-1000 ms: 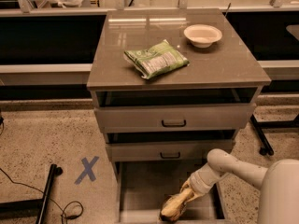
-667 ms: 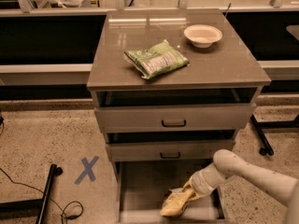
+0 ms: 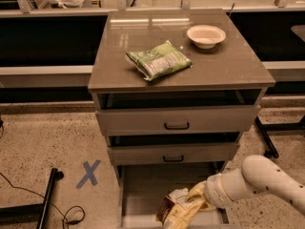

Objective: Pick brown chip bag from bottom drawer and place on counter

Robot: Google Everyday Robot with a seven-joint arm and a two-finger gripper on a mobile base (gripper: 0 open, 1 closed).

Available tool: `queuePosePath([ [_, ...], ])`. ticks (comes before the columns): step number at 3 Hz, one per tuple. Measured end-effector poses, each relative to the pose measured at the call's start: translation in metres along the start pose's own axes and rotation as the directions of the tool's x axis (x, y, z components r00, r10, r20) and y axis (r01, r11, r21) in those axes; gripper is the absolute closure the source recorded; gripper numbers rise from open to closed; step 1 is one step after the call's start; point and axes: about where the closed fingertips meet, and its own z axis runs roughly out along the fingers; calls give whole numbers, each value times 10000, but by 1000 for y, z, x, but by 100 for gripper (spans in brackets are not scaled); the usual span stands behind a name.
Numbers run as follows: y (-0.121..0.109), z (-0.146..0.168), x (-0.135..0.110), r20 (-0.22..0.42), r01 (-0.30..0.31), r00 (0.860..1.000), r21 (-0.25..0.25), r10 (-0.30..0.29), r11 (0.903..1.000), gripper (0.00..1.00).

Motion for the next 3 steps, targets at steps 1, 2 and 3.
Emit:
queuePosePath([
  [1,-60,-36,-43,-734,1225,9896,-175,-1234,9923,100],
  [2,-59,-36,-43,-717,1212,9899,-170,-1221,9925,100],
  [3,-68,-39,-42,-645,1298,9895,-2,-1295,9915,100],
])
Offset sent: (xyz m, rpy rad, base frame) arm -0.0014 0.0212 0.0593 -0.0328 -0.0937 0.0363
